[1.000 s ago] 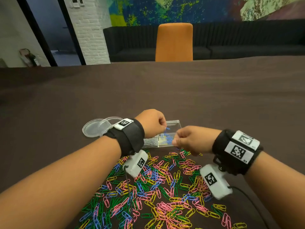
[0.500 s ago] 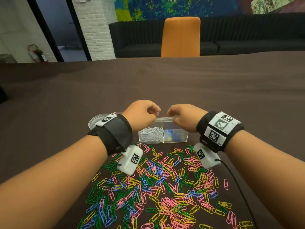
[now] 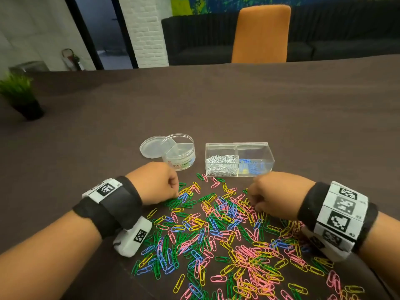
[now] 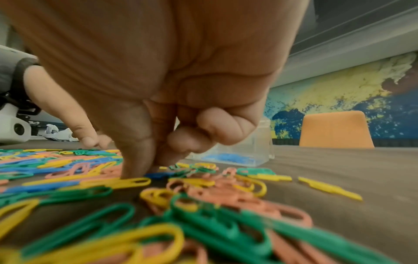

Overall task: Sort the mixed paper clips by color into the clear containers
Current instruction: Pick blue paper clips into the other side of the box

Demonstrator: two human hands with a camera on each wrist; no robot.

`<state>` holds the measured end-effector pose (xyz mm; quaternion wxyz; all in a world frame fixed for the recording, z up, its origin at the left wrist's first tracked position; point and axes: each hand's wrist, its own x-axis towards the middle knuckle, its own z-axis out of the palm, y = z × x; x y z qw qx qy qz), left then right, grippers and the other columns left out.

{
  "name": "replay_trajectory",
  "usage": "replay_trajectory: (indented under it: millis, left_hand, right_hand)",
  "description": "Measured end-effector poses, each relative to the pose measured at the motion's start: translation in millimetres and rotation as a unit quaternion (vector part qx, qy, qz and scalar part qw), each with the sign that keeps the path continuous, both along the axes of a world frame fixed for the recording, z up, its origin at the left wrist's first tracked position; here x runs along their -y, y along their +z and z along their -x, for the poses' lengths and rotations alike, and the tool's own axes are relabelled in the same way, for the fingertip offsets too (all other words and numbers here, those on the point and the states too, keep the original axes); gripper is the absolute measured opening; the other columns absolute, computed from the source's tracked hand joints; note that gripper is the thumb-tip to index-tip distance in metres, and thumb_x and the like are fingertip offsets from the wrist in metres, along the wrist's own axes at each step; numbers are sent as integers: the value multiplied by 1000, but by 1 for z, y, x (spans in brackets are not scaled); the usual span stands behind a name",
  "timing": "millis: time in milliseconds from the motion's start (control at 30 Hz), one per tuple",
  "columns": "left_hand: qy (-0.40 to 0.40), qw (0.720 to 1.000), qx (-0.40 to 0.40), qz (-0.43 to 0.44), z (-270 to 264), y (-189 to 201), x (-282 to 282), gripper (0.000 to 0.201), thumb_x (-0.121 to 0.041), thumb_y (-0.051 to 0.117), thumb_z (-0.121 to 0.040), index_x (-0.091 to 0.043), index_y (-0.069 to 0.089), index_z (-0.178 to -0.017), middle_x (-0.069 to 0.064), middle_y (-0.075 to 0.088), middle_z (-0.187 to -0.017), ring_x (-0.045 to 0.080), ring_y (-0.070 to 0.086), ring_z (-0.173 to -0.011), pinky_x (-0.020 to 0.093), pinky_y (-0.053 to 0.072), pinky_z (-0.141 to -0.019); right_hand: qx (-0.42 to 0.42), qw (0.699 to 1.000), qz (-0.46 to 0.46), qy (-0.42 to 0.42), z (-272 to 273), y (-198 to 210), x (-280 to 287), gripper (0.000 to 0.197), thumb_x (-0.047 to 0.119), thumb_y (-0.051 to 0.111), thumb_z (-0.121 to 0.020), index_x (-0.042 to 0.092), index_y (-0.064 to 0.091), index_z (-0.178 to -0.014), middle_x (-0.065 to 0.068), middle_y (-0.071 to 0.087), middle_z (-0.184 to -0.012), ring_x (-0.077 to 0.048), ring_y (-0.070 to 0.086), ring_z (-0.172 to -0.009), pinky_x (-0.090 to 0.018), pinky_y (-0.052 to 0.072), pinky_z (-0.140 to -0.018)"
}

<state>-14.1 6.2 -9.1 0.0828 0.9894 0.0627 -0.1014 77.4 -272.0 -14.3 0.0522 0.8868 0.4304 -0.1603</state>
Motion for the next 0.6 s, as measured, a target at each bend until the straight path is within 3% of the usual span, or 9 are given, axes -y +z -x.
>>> replay_trajectory:
  millis: [133,267,433,533,600]
  left_hand:
    - [4,1000,-3,-10,2,-2,8,22,-47,74,-79,-25,72,-81,-13,68,-70,1,61,-69,23,51,-69]
    - [1,997,-9,-76,-2,-4,19,35,-56,70,-80,-21,67,-76,-6,67,-72,13,64,-74,28,53,-68]
    - [-17,996,7,-88,1,-6,24,16,-32,58,-89,-20,66,-81,-2,68,-82,20,63,-79,29,51,-68]
    - [12,998,45,-31,4,-2,15,10,-26,58,-81,-23,61,-73,-8,65,-75,16,61,-75,28,51,-67]
    - [42,996,71,22,5,1,6,8,-20,59,-78,-17,64,-72,-4,68,-72,17,64,-72,31,55,-68]
  right_hand:
    - [-24,999,-11,-33,-1,-7,0,7,26,58,-91,27,62,-86,8,64,-92,-13,60,-84,-29,50,-74]
    - [-6,1000,-9,-21,0,-10,4,12,29,48,-97,27,57,-89,8,59,-96,-14,58,-87,-31,51,-80]
    - [45,998,-44,-6,5,-7,4,17,33,37,-100,24,51,-93,6,55,-94,-16,56,-82,-34,51,-77]
    - [59,992,-109,-27,7,-5,6,10,31,39,-98,25,41,-91,3,55,-77,-20,55,-68,-40,51,-66]
    - [61,988,-136,-35,8,-4,7,8,28,41,-97,28,34,-94,0,56,-69,-22,54,-62,-41,49,-60]
